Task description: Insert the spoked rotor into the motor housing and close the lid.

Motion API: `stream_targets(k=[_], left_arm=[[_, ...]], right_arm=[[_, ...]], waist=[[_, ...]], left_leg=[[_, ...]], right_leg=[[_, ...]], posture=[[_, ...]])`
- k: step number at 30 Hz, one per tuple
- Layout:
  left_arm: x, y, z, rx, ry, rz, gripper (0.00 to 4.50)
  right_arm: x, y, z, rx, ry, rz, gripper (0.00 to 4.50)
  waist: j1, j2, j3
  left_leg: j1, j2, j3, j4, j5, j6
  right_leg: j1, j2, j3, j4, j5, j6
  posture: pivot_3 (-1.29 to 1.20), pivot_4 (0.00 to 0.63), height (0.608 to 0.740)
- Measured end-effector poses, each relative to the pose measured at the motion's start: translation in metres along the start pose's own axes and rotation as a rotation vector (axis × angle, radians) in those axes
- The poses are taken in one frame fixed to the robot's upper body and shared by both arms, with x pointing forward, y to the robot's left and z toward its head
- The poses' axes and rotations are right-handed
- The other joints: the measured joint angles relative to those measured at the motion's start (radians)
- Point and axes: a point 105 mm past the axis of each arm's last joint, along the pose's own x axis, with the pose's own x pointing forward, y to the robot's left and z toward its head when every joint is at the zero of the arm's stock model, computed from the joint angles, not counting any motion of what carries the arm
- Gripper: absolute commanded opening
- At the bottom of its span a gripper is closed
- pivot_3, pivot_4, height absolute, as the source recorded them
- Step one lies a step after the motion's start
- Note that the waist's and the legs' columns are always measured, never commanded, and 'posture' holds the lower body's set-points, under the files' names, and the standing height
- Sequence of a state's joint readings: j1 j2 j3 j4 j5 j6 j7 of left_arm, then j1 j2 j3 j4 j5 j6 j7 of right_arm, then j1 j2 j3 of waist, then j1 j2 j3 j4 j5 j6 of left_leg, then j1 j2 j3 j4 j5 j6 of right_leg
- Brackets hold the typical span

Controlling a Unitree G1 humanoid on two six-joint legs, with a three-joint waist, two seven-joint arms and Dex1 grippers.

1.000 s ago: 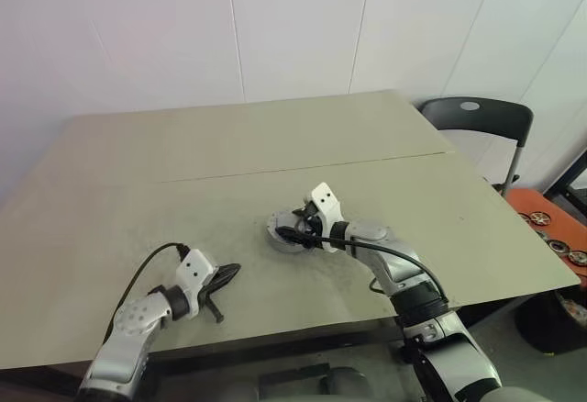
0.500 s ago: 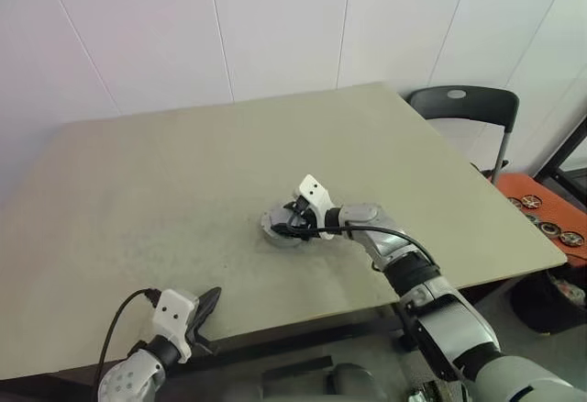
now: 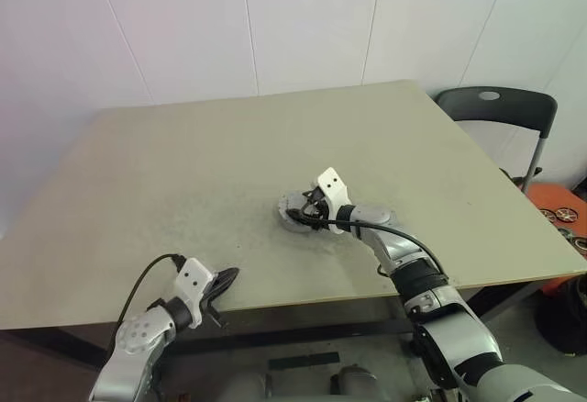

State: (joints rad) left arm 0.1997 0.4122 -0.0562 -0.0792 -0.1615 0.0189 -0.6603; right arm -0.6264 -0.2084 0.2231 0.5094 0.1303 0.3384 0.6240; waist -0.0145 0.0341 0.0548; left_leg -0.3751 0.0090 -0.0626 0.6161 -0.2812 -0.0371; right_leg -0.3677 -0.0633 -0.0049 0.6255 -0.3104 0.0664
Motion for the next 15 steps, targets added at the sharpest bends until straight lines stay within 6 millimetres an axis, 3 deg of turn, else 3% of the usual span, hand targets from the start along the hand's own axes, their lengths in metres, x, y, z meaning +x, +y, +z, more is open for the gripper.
stream_targets(k=[2,4,8,13,15], left_arm=[[0.003,-0.001,0.004,0.007,-0.010,-0.020,0.00],[0.005,-0.001,0.006,0.011,-0.016,-0.029,0.00],[0.009,0.002,0.009,0.019,-0.023,-0.035,0.00],[0.011,0.003,0.011,0.020,-0.025,-0.037,0.00],[0.011,0.004,0.013,0.023,-0.031,-0.041,0.00]], right_arm=[[-0.001,0.000,0.001,0.000,0.004,-0.001,3.05],[-0.001,0.001,0.002,0.000,0.005,0.001,3.05],[0.000,0.002,0.005,0.008,-0.002,-0.008,3.05],[0.001,0.001,0.010,0.081,-0.028,-0.021,3.05],[-0.002,-0.002,0.014,0.156,-0.055,-0.020,3.05]], waist=[[0.000,-0.005,0.001],[0.000,-0.008,-0.001],[-0.003,-0.013,0.001],[-0.003,-0.015,0.003],[-0.001,-0.015,0.003]], left_leg=[[0.000,-0.005,-0.001,-0.003,0.011,-0.003],[0.002,-0.010,-0.002,0.001,0.036,-0.009],[-0.001,-0.012,0.000,-0.005,0.036,-0.009],[-0.004,-0.011,0.000,-0.007,0.035,-0.009],[-0.013,-0.011,0.000,-0.007,0.036,-0.009]], right_leg=[[0.000,-0.001,0.002,-0.006,0.005,-0.003],[0.000,-0.004,0.005,-0.004,0.023,0.013],[-0.006,-0.017,0.002,-0.010,0.022,0.013],[-0.011,-0.018,0.001,-0.011,0.022,0.013],[-0.020,-0.018,0.001,-0.010,0.023,0.013]], posture=[[0.00,0.000,0.740],[0.00,0.000,0.740],[0.00,0.000,0.740],[0.00,0.000,0.740],[0.00,0.000,0.740]])
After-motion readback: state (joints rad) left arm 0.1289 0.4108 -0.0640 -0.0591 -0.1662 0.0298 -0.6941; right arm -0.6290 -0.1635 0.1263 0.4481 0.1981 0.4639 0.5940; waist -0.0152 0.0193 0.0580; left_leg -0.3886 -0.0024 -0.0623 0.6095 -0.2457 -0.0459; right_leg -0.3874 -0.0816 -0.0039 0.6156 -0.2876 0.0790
